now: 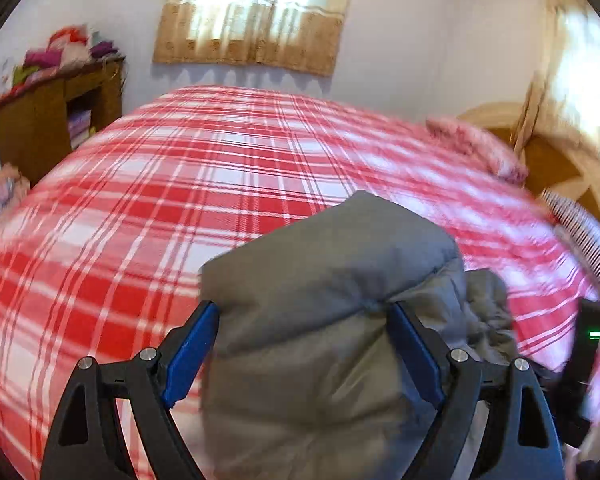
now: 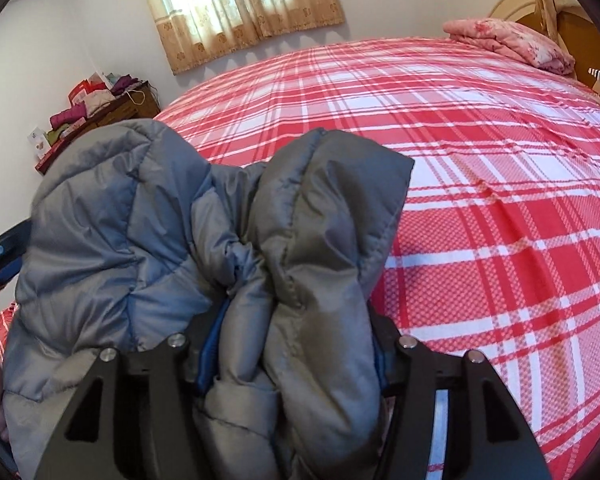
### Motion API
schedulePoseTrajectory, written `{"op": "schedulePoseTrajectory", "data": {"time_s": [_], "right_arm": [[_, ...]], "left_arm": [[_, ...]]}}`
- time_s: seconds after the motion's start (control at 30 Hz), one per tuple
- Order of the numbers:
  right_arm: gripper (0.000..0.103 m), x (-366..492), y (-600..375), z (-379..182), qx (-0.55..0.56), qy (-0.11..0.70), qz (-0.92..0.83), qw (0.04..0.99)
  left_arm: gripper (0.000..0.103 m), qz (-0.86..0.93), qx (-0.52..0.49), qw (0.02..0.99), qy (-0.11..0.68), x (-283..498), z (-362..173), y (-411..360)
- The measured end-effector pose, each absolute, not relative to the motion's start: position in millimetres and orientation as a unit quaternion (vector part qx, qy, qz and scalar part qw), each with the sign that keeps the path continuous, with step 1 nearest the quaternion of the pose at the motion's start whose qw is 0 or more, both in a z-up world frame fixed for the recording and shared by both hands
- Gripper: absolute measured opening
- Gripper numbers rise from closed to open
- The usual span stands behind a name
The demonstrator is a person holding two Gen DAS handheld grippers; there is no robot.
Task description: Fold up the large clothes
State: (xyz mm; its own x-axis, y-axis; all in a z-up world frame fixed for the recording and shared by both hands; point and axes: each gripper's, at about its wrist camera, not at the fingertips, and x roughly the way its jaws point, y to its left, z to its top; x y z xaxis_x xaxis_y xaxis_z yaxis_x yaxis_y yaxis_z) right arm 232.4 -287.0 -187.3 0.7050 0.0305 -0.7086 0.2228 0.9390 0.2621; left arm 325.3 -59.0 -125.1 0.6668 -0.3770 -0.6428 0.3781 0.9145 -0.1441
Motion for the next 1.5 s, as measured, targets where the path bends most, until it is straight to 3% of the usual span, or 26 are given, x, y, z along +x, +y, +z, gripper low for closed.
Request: {"op": "schedulePoseTrajectory", "data": {"time_s": [0.07,0.3,0.57,0.7,0.83,1.0,1.1,1.2,1.37,1.4,1.43,1.5], "right_arm": [[0.058,232,-287,-187,0.168,0.379,-0.053,0.908],[0.058,233,-288,-189,0.179,0.371,-0.052,0.91],[0.061,236,-294,-186,0.189,0.385,-0.029,0.903],[0.072,238,-314,-179,0.229,0.411,0.025,0.882],[0.1,225,-328,-169,0.241,0.416,0.051,0.875],[0.103,218,-331,-182,0.251,0.429,0.088,0.863],[0.103,220,-319,-185,0.237,0.43,0.117,0.863],[0.103,227,-301,-189,0.252,0.439,0.198,0.839],[0.103,235,-281,-191,0.215,0.446,0.183,0.849],[0.097,234,-276,-190,0.203,0.449,0.177,0.852],[0.083,232,-271,-187,0.196,0.451,0.178,0.852],[0.066,231,-265,-186,0.231,0.455,0.206,0.835]], "left_arm": [[0.087,-0.19,0.041,0.909,0.369,336,-137,-71],[0.092,-0.174,0.044,0.902,0.394,344,-166,-80],[0.094,-0.172,0.031,0.887,0.427,347,-159,-65],[0.094,-0.178,-0.049,0.889,0.42,319,-135,-13],[0.094,-0.195,-0.126,0.878,0.419,289,-133,39],[0.094,-0.244,-0.193,0.827,0.468,282,-170,39],[0.094,-0.287,-0.242,0.798,0.472,277,-183,23],[0.099,-0.304,-0.219,0.801,0.467,272,-181,2],[0.096,-0.308,-0.208,0.809,0.456,266,-180,-12],[0.088,-0.311,-0.21,0.81,0.451,263,-179,-12],[0.083,-0.312,-0.21,0.813,0.445,260,-176,-11],[0.072,-0.316,-0.205,0.821,0.43,252,-166,-7]]}}
